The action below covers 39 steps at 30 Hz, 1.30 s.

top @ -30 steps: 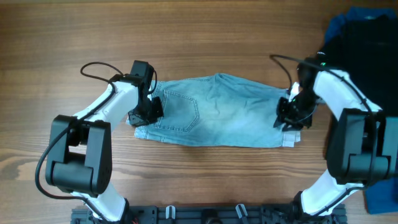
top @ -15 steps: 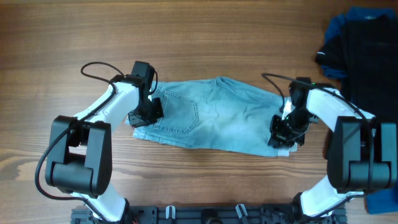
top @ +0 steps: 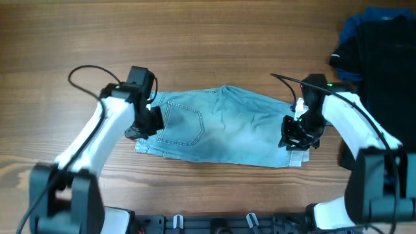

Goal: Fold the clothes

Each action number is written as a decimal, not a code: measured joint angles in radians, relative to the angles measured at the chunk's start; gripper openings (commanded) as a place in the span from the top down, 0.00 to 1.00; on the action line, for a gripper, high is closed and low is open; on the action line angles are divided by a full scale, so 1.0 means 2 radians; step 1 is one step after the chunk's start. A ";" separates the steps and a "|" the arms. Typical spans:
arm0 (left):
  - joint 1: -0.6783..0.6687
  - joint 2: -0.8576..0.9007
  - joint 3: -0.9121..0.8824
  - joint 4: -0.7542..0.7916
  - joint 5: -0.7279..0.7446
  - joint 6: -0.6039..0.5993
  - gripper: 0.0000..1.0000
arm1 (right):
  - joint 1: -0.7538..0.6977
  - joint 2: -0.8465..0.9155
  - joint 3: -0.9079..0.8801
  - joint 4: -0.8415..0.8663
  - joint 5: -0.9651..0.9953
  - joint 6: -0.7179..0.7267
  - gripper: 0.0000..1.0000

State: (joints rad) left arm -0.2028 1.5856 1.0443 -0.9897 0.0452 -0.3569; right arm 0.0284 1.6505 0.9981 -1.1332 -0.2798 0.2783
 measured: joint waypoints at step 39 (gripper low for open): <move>0.070 -0.069 -0.071 0.009 0.018 -0.072 0.48 | 0.000 -0.079 -0.106 0.035 0.041 0.172 0.33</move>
State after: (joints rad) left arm -0.0635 1.4479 0.9016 -0.9714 0.0811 -0.4999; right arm 0.0284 1.4933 0.7860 -1.0637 -0.1974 0.6216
